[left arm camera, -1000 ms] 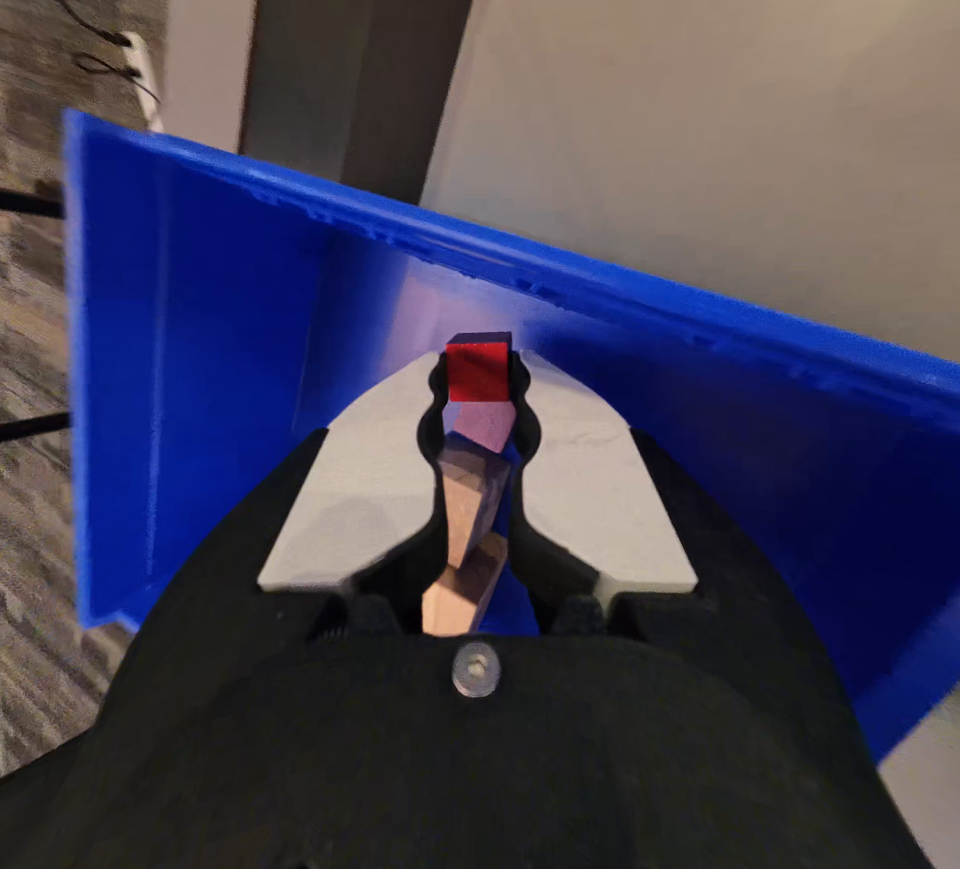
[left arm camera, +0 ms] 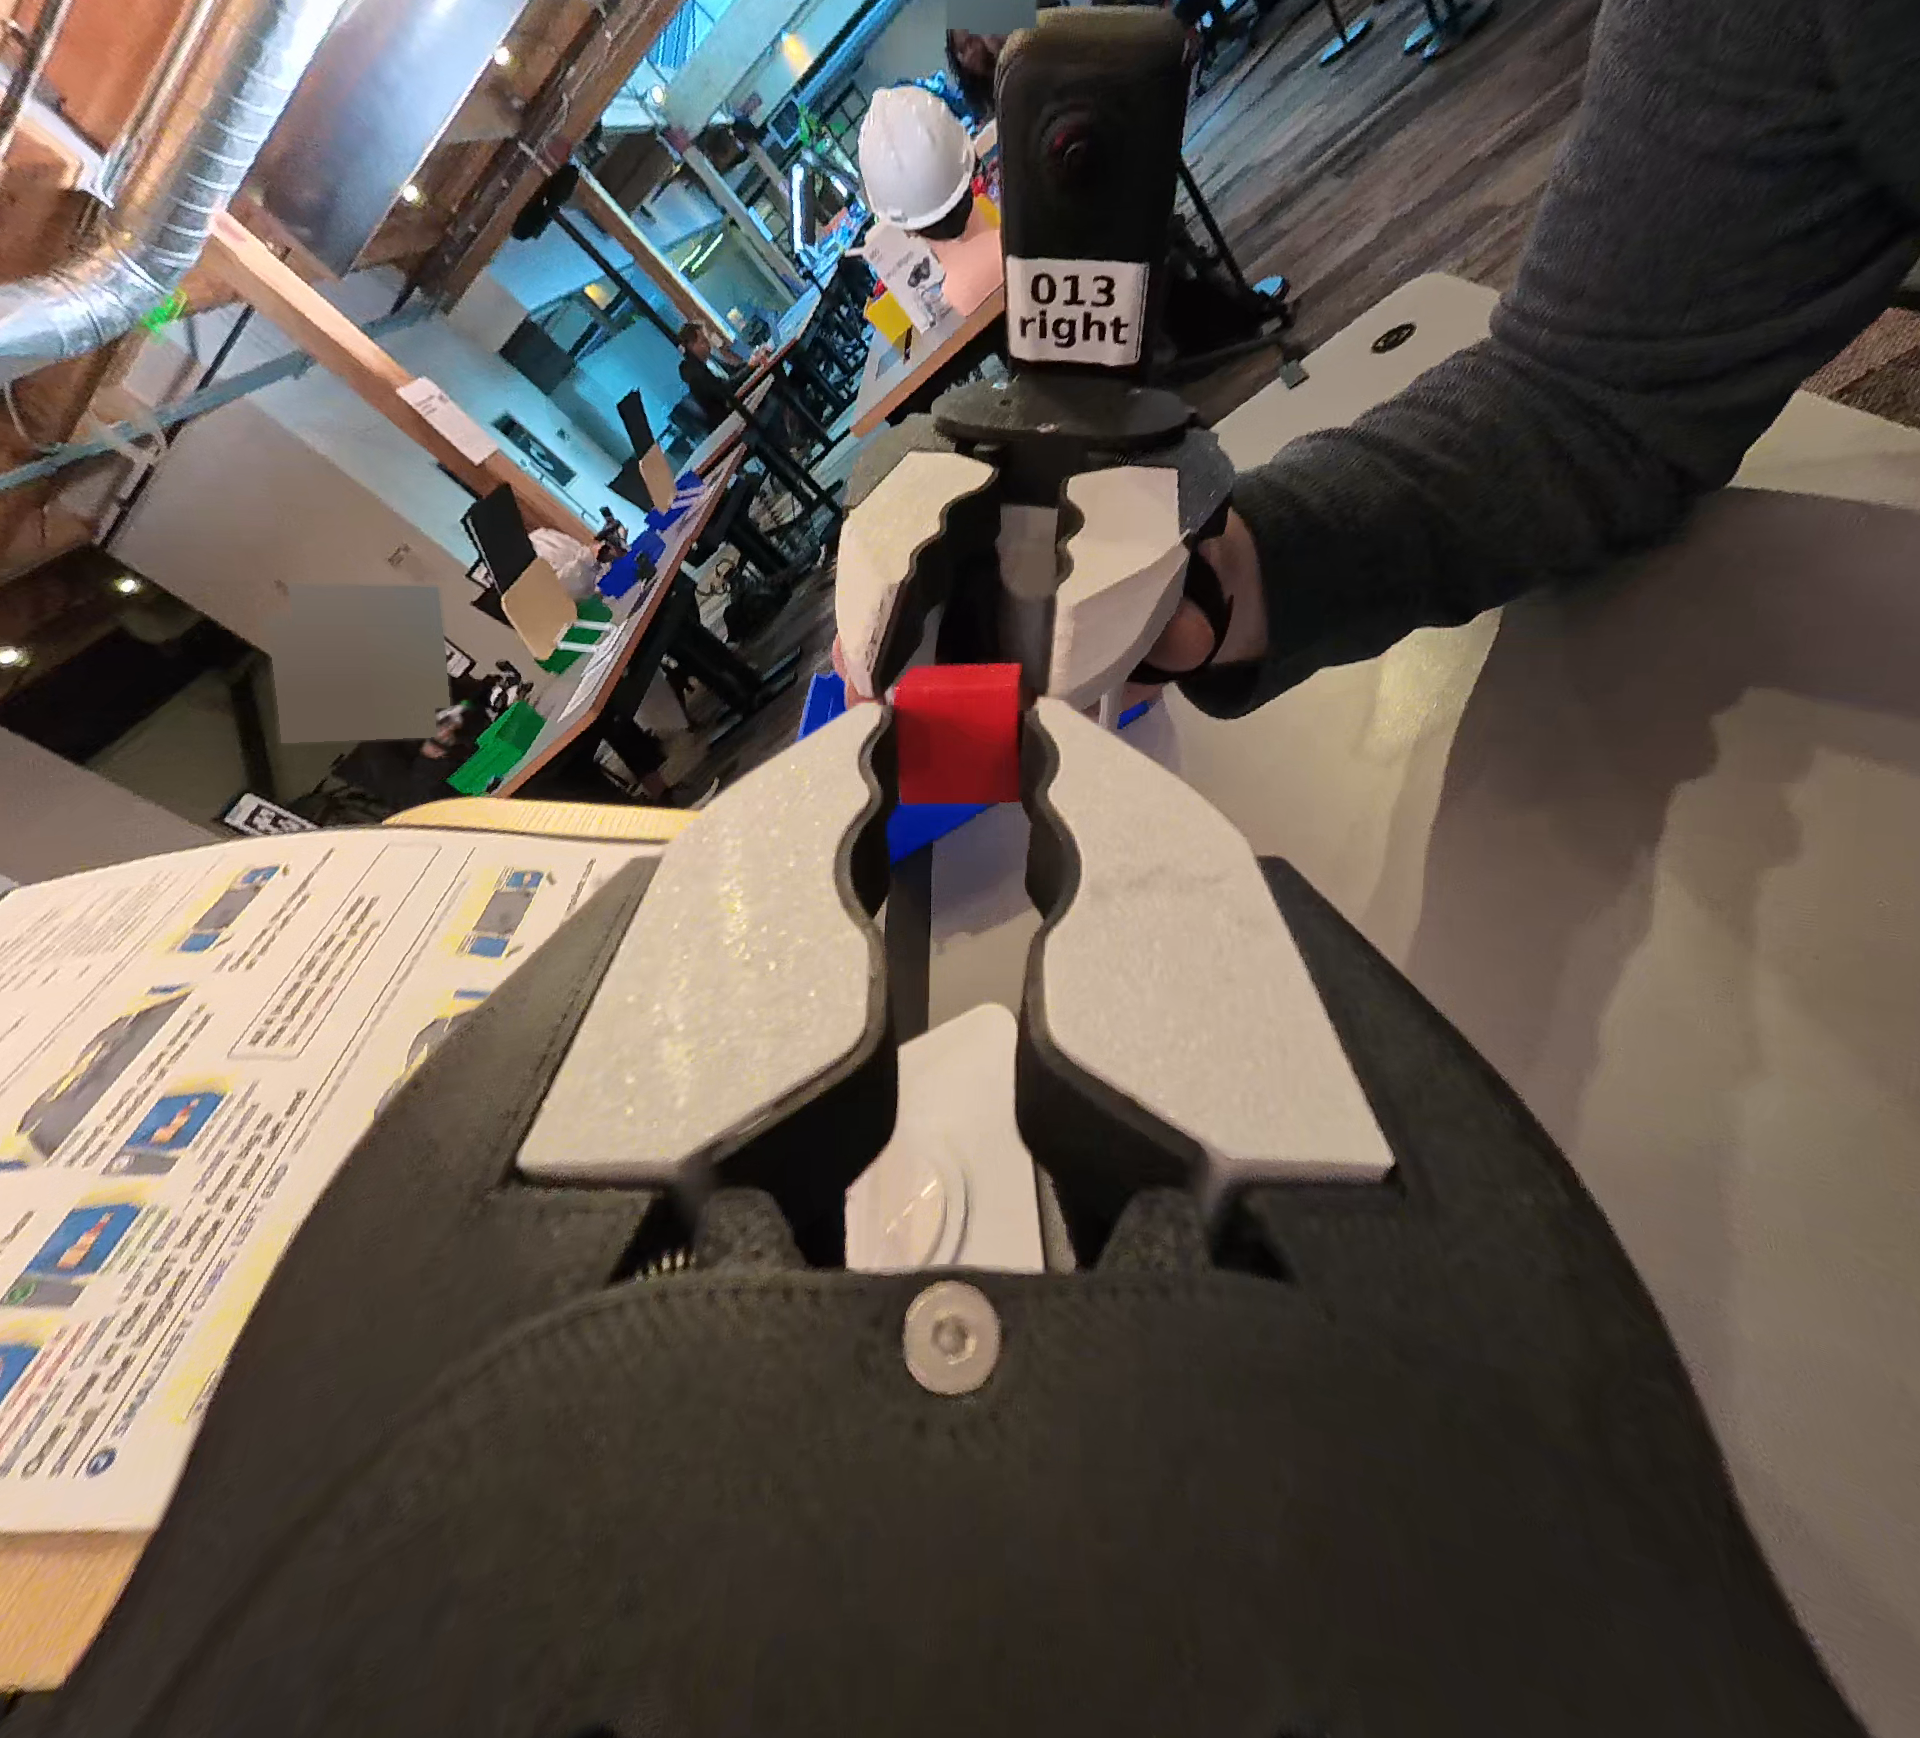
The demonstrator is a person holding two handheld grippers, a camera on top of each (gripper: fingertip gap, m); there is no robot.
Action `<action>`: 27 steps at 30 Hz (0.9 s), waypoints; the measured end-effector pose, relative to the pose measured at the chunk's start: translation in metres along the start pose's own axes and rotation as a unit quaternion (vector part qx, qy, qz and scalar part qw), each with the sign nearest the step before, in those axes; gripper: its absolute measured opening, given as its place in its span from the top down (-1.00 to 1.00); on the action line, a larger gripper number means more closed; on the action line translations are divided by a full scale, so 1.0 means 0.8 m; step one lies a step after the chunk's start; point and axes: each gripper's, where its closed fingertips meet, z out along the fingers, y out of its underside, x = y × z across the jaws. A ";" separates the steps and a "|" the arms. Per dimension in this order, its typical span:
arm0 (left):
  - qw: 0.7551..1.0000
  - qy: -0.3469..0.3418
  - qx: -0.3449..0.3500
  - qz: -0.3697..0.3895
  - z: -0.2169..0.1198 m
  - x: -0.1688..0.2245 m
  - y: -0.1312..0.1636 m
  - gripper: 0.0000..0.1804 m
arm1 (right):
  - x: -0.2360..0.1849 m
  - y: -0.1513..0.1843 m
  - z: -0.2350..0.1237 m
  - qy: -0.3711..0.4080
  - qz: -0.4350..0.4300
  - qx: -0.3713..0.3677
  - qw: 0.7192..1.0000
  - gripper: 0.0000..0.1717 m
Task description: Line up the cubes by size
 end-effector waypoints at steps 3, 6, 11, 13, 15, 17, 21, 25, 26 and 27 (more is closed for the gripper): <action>1.000 0.007 0.019 -0.005 0.002 0.003 -0.006 0.77 | 0.000 -0.004 -0.003 -0.005 0.002 0.006 1.000 0.68; 1.000 0.012 0.027 -0.005 0.004 0.005 -0.009 0.76 | -0.002 -0.006 -0.005 -0.014 0.006 0.011 1.000 0.69; 0.999 0.021 0.034 -0.008 0.004 0.009 -0.010 0.77 | -0.010 -0.009 -0.005 -0.032 0.015 0.021 0.999 0.76; 0.999 0.026 0.036 -0.008 0.003 0.011 -0.012 0.77 | -0.012 -0.010 -0.005 -0.039 0.020 0.023 0.999 0.76; 0.999 0.026 0.039 -0.007 0.004 0.012 -0.014 0.77 | -0.013 -0.012 -0.006 -0.042 0.022 0.028 0.998 0.76; 0.999 0.026 0.041 -0.006 0.004 0.012 -0.015 0.77 | -0.013 -0.013 -0.006 -0.044 0.022 0.029 0.998 0.76; 0.999 0.027 0.041 -0.004 0.004 0.013 -0.015 0.77 | -0.014 -0.014 -0.007 -0.043 0.014 0.028 0.999 0.77; 0.999 0.023 0.038 -0.001 0.005 0.013 -0.017 0.77 | -0.013 -0.016 -0.009 -0.042 0.012 0.028 0.999 0.77; 0.999 0.023 0.037 -0.001 0.006 0.013 -0.017 0.77 | -0.013 -0.016 -0.009 -0.042 0.011 0.028 0.999 0.77; 0.999 0.023 0.036 -0.002 0.006 0.013 -0.016 0.77 | -0.013 -0.016 -0.009 -0.042 0.011 0.027 0.999 0.77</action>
